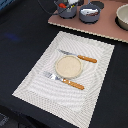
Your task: Interact with the objects in diverse but meaningful ways.
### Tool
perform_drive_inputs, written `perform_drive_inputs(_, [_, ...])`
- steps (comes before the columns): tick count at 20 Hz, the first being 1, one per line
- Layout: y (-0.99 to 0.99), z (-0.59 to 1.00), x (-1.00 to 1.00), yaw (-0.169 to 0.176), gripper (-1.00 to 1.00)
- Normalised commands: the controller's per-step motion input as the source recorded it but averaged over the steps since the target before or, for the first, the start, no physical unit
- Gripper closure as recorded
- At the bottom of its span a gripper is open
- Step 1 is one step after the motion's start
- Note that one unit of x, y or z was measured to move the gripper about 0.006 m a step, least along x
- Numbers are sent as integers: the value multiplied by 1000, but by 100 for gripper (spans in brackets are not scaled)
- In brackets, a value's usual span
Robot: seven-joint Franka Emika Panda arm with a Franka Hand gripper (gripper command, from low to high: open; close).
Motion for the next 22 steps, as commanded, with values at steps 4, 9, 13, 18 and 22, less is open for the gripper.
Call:
perform_drive_inputs(4, [0, -214, 16, -1, -100])
perform_drive_inputs(9, [1, -197, 10, -12, -100])
perform_drive_inputs(13, [1, -187, 0, -11, -100])
perform_drive_inputs(18, [0, -250, 0, -13, -100])
perform_drive_inputs(22, [0, -261, 0, -13, -100])
